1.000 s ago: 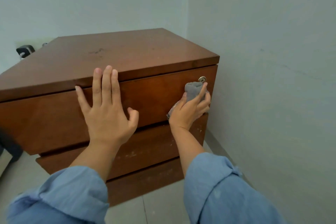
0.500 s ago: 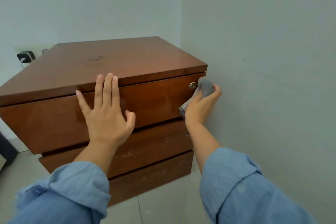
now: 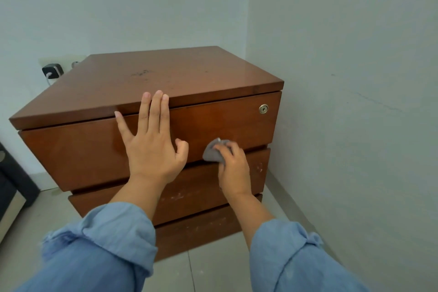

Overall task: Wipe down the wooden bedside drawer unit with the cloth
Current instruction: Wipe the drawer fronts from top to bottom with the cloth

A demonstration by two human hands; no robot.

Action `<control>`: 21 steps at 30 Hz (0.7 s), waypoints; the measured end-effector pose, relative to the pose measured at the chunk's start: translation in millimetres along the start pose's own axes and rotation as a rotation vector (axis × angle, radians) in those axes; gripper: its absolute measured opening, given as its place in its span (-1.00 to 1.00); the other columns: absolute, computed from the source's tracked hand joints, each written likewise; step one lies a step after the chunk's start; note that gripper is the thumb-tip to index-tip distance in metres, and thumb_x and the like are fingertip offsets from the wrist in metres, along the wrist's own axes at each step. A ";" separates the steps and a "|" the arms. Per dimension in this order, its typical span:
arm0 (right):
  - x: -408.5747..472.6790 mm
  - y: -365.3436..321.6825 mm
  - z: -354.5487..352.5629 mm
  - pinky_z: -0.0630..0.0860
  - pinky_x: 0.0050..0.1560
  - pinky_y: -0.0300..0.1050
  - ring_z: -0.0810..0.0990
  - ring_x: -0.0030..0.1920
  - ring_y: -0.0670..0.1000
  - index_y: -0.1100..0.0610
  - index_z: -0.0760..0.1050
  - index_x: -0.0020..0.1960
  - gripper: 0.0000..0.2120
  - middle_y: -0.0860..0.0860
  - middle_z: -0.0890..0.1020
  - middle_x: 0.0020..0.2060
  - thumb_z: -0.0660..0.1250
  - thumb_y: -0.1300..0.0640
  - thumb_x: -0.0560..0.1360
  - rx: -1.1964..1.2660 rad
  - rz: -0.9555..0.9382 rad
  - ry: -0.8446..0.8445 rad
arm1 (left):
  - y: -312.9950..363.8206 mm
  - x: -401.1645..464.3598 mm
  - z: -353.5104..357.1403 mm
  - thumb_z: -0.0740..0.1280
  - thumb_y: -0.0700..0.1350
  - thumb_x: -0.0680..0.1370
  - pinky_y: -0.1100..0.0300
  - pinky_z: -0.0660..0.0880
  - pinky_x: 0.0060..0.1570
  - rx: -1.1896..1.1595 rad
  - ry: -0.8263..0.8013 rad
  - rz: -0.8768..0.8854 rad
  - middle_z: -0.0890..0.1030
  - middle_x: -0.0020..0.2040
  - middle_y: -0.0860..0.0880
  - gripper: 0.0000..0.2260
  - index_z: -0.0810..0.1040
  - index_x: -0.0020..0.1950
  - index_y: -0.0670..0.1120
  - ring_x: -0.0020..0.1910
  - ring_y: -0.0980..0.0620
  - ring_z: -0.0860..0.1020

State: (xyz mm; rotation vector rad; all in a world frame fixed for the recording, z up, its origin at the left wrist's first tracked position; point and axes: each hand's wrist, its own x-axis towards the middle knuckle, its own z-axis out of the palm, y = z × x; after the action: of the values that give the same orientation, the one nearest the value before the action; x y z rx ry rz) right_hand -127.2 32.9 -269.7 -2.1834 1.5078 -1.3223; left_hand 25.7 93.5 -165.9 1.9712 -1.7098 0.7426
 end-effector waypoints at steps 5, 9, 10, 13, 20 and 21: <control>-30.1 39.2 -19.7 0.48 0.13 0.00 0.48 0.14 0.13 0.07 0.45 0.27 -0.56 0.08 0.46 0.16 0.22 0.39 0.46 -0.012 0.263 -0.176 | -2.1 -2.3 -5.3 0.17 0.07 0.37 -0.29 -0.21 0.44 0.026 -0.006 0.022 -0.07 0.59 -0.05 -0.18 -0.03 0.58 -0.13 0.56 -0.01 -0.12; -24.7 47.3 -41.2 0.49 0.06 -0.02 0.50 0.09 0.15 0.07 0.42 0.27 -0.59 0.11 0.44 0.13 0.23 0.36 0.48 0.001 0.338 -0.026 | -4.2 -53.4 12.5 0.33 -0.03 0.34 -0.24 -0.19 0.45 0.021 -0.046 0.034 -0.01 0.58 -0.13 -0.14 0.03 0.57 -0.14 0.56 -0.09 -0.05; -19.6 48.0 -45.0 0.48 0.08 0.00 0.49 0.10 0.16 0.09 0.42 0.28 -0.60 0.13 0.44 0.14 0.23 0.36 0.48 0.011 0.360 0.031 | -6.2 -71.1 20.8 0.38 -0.05 0.33 -0.25 -0.10 0.46 0.010 -0.101 0.044 0.09 0.56 -0.15 -0.15 0.11 0.56 -0.14 0.55 -0.12 0.04; -6.0 50.6 -51.9 0.47 0.13 0.06 0.49 0.15 0.19 0.13 0.43 0.29 -0.60 0.17 0.48 0.17 0.25 0.34 0.48 -0.003 0.417 0.133 | -18.8 -105.5 36.2 0.42 -0.07 0.32 -0.21 0.26 0.35 0.013 -0.294 -0.044 0.36 0.41 -0.15 -0.26 0.29 0.47 -0.14 0.39 -0.14 0.29; 9.3 58.5 -55.6 0.53 -0.01 0.11 0.56 0.01 0.24 0.09 0.49 0.25 -0.64 0.20 0.58 0.02 0.31 0.27 0.47 -0.111 0.438 0.192 | -52.3 -109.7 40.3 0.16 0.08 0.54 -0.09 0.02 0.48 0.106 -0.519 -0.246 -0.02 0.58 -0.01 -0.29 -0.12 0.57 -0.06 0.55 0.01 -0.04; 10.2 58.3 -55.2 0.52 -0.04 0.12 0.55 -0.01 0.25 0.08 0.46 0.25 -0.66 0.21 0.55 0.01 0.30 0.24 0.49 -0.134 0.473 0.163 | -57.3 -109.5 39.6 0.16 0.08 0.54 -0.09 0.01 0.48 0.112 -0.520 -0.264 -0.02 0.58 0.00 -0.29 -0.12 0.57 -0.06 0.56 0.01 -0.05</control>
State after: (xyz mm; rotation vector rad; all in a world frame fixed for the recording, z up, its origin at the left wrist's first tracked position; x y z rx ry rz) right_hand -206.0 14.8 -265.2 -1.6574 2.0630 -1.2842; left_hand 76.1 160.5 -264.9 2.5700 -1.6417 0.2456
